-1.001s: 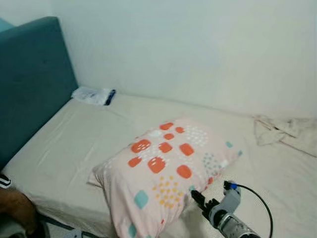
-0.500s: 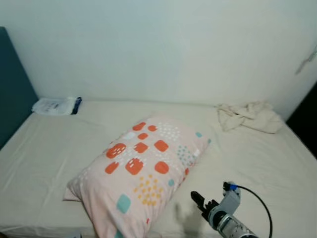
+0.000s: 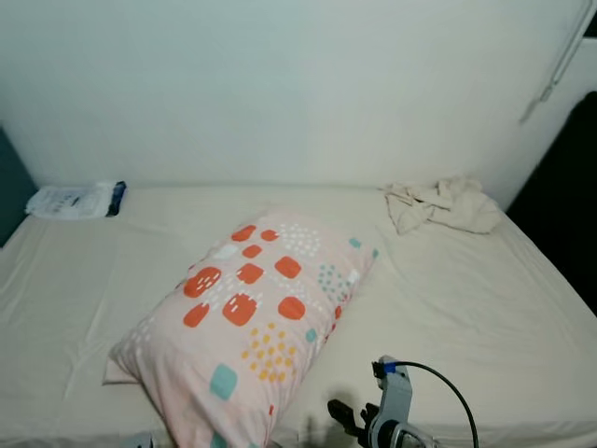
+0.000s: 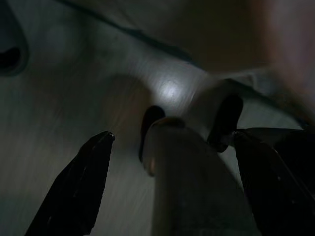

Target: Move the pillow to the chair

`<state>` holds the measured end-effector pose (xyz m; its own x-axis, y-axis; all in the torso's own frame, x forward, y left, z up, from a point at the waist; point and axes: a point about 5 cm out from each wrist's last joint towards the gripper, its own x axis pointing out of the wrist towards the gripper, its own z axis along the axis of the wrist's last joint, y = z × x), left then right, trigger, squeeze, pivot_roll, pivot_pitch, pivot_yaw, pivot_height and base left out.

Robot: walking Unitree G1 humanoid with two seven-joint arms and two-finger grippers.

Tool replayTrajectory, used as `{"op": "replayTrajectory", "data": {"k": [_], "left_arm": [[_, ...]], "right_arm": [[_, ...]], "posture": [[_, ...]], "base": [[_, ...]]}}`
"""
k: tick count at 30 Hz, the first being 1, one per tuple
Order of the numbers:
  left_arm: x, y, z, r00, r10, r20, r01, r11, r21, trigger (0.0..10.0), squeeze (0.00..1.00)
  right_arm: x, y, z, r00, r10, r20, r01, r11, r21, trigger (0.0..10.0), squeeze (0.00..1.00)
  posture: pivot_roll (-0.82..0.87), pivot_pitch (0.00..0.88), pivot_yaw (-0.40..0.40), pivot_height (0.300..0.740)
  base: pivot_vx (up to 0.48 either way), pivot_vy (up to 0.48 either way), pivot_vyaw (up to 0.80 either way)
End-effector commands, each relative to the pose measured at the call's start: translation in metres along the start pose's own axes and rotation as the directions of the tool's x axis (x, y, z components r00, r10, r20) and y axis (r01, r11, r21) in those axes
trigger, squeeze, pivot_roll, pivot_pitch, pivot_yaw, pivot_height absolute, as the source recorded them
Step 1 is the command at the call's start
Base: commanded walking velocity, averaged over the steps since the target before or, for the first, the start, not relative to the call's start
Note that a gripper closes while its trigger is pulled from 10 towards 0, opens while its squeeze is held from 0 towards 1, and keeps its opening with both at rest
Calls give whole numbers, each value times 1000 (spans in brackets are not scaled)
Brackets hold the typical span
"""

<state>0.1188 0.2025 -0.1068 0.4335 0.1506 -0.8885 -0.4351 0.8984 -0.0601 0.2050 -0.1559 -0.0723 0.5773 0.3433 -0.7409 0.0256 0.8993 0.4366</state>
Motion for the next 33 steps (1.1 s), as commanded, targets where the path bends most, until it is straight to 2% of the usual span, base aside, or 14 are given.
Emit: {"op": "replayTrajectory", "data": {"k": [1, 7, 8, 11, 13, 15, 18, 22, 25, 26, 28, 29, 32, 33], "left_arm": [[-1, 0, -6, 1000, 5, -20, -5, 1000, -3, 10000, 0], [-1, 0, -8, 1000, 7, -26, -7, 1000, -4, 10000, 0], [-1, 0, -9, 1000, 8, -28, -8, 1000, -4, 10000, 0], [-1, 1, -9, 1000, 10, -30, -10, 1000, -4, 10000, 0], [-1, 1, -9, 999, 13, -31, -13, 1000, -5, 10000, 0], [-1, 1, -9, 999, 13, -31, -13, 1000, -5, 10000, 0], [-1, 0, -8, 1000, 12, -29, -12, 1000, -4, 10000, 0], [0, -6, -1, 1000, -8, -4, 8, 1000, -20, 10000, 0], [0, -5, -2, 1000, -23, -6, 23, 1000, 21, 10000, 0], [0, -2, -3, 1000, -20, -13, 21, 999, 49, 10000, 0], [-1, 0, -4, 1000, -17, -16, 18, 998, 58, 10000, 0], [-1, 7, -2, 1000, 0, -13, 1, 998, 58, 10000, 0], [-1, 18, 4, 1000, 25, 11, -25, 1000, -7, 10000, 0], [-2, 22, 4, 999, 35, 10, -35, 999, 1, 10000, 0]], "right_arm": [[0, 1, -3, 1000, 1, -11, -1, 1000, -15, 10000, 0], [-2, -4, -1, 1000, -11, 0, 11, 1000, -25, 10000, 0], [-3, -6, -3, 1000, -25, -16, 24, 997, -78, 10000, 0], [-4, -9, -5, 999, -42, -32, 38, 992, -118, 10000, 0], [-5, -13, -7, 996, -73, -47, 63, 980, -189, 10000, 0], [-6, -13, -6, 996, -80, -41, 70, 977, -200, 10000, 0], [-5, -13, 0, 996, -84, -14, 80, 980, -183, 10000, 0], [-4, -12, 14, 996, -87, 27, 91, 981, -169, 10000, 0], [-3, -10, 23, 994, -88, 64, 96, 984, -150, 10000, 0], [-2, -7, 27, 993, -85, 87, 96, 987, -131, 10000, 0], [-1, -6, 28, 992, -85, 97, 96, 988, -119, 10000, 0], [0, -2, 30, 990, -82, 117, 92, 992, -81, 10000, 0], [4, 7, 34, 989, -55, 135, 66, 995, -75, 10000, 0], [6, 12, 37, 989, -35, 145, 47, 996, -75, 10000, 0]], "posture": [[-43, 28, -45, 740], [-46, 28, -46, 740], [-45, 28, -46, 740], [-45, 28, -46, 740], [-42, 28, -47, 740], [-41, 28, -47, 740], [-36, 33, -47, 740], [-28, 70, -39, 740], [-27, 90, -30, 740], [-21, 94, -32, 740], [-21, 94, -32, 740], [-4, 84, -38, 740], [-2, 81, -54, 740], [7, 65, -57, 740]], "base": [[0, 0, 0], [0, 0, 0], [0, 0, 0], [0, 0, 0], [0, 0, 203], [0, 0, 484], [0, 0, 673], [0, 0, 0], [0, 0, 0], [0, 0, 0], [0, 0, 0], [0, 0, 0], [0, 0, 0], [0, 0, 0]]}}
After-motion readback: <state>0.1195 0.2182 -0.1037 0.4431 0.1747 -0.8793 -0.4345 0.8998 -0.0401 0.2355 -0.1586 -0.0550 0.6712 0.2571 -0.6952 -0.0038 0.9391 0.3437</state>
